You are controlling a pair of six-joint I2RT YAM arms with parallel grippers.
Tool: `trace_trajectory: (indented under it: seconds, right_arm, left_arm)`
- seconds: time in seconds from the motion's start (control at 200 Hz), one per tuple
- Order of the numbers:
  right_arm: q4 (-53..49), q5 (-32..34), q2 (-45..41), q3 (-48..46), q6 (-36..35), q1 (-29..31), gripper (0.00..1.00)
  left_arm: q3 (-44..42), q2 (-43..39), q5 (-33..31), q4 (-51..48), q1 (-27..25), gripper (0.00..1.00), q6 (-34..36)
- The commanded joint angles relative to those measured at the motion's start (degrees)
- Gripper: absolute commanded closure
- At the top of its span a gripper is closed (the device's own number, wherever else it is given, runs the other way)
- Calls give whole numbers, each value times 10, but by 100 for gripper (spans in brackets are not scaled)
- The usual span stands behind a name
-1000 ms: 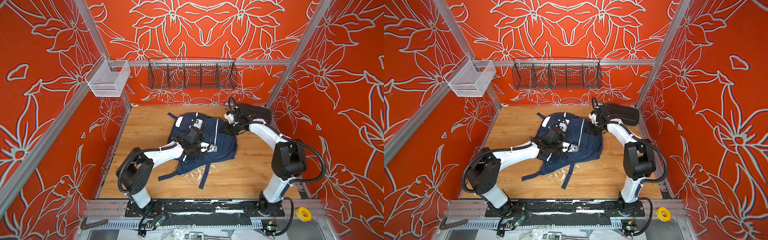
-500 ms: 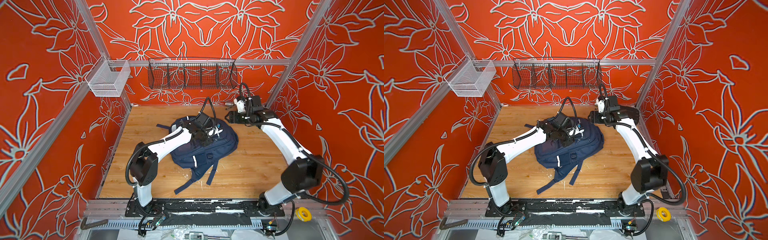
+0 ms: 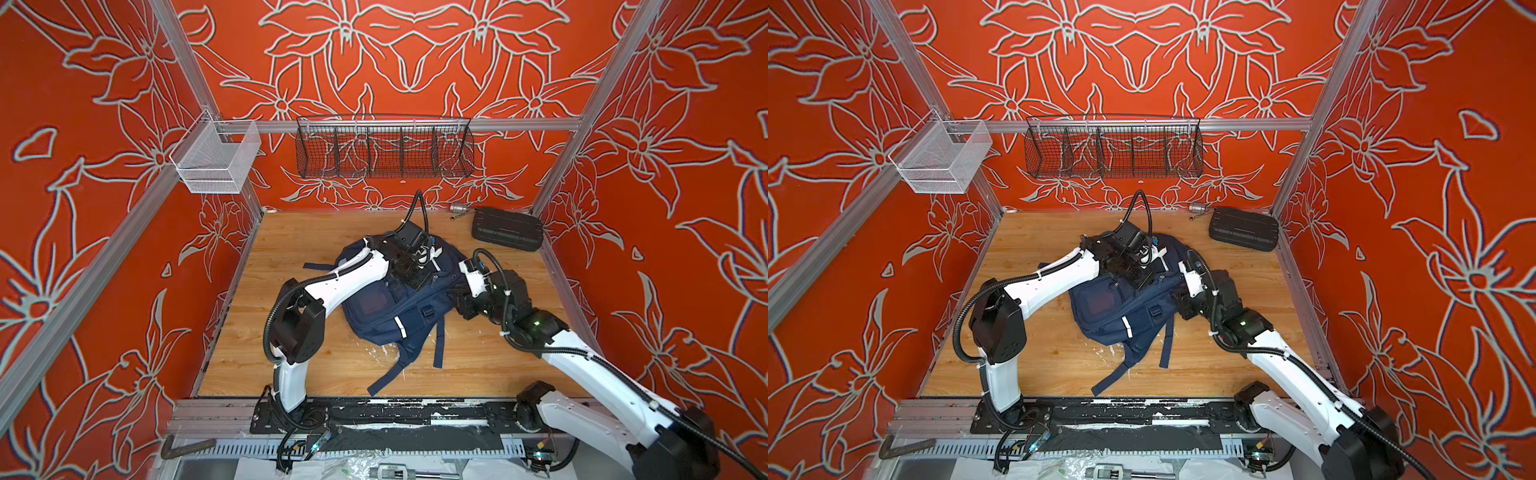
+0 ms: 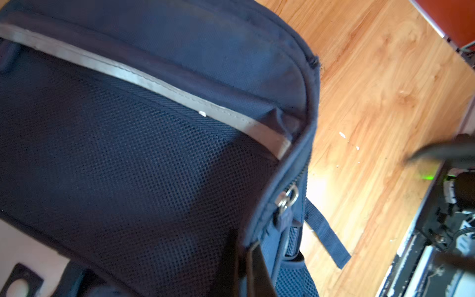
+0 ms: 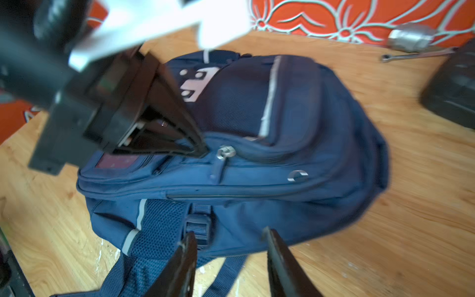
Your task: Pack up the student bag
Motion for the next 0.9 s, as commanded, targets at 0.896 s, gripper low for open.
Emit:
trace_trajectory:
  seconds: [0.896]
  right_arm:
    - [196, 354, 144, -17, -44, 152, 53]
  left_arm:
    - [24, -20, 89, 18, -1, 100, -112]
